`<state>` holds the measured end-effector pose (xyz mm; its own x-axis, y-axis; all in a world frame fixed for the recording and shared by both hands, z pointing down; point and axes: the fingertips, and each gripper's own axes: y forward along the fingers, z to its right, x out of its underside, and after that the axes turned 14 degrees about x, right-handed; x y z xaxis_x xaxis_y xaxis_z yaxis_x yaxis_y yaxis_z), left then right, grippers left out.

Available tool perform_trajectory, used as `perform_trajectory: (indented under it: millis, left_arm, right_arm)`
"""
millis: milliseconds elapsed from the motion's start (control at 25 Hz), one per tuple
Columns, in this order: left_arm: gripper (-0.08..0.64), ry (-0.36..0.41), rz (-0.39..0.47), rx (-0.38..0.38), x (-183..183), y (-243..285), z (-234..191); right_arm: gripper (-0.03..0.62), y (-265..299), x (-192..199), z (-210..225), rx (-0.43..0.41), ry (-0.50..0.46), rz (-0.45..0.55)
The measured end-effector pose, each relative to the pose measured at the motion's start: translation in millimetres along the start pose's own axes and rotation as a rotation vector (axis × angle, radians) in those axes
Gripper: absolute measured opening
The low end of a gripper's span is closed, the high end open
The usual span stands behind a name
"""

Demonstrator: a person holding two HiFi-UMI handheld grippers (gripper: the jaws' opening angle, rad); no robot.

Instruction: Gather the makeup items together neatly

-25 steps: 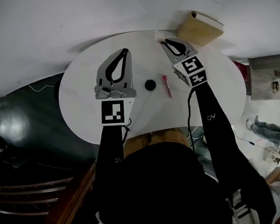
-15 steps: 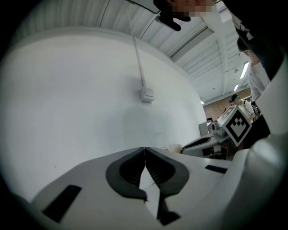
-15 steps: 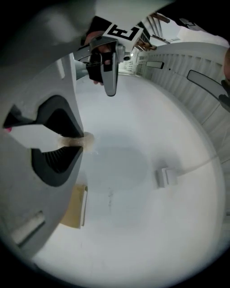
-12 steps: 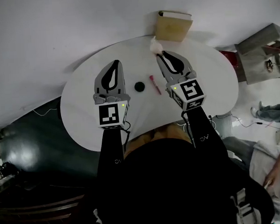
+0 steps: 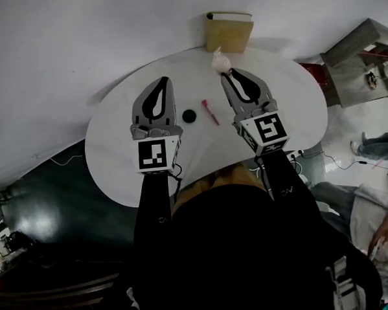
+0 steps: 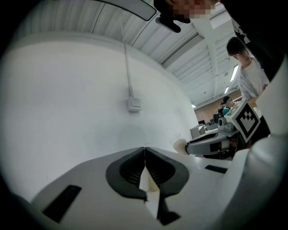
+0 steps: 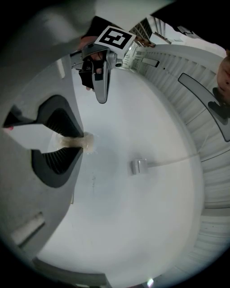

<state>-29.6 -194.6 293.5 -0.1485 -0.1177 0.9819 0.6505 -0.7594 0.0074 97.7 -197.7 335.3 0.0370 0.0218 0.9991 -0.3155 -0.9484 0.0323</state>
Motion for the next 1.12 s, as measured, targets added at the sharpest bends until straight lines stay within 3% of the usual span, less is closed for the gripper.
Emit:
perform_trajectory:
  millis: [120, 240, 400, 640, 880, 1120]
  left_arm:
    - [0.009, -0.008, 0.028, 0.003, -7, 0, 4]
    - [0.009, -0.007, 0.006, 0.0, -2, 0, 3]
    - [0.009, -0.015, -0.029, 0.001, 4, -1, 6]
    - [0.009, -0.014, 0.013, -0.006, -2, -2, 10]
    - [0.009, -0.013, 0.006, -0.016, -1, -7, 11]
    - [0.009, -0.023, -0.002, -0.024, 2, -9, 10]
  right_arm:
    - [0.071, -2, 5, 6, 0.02, 0.0, -0.017]
    - [0.071, 7, 32, 19, 0.068, -0.017, -0.112]
    - [0.071, 17, 82, 31, 0.091, -0.027, -0.266]
    - [0.071, 13, 173, 45, 0.103, -0.038, -0.499]
    - [0.072, -5, 237, 40, 0.096, -0.033, -0.678]
    - [0.072, -14, 266, 39, 0.109, -0.018, -0.767]
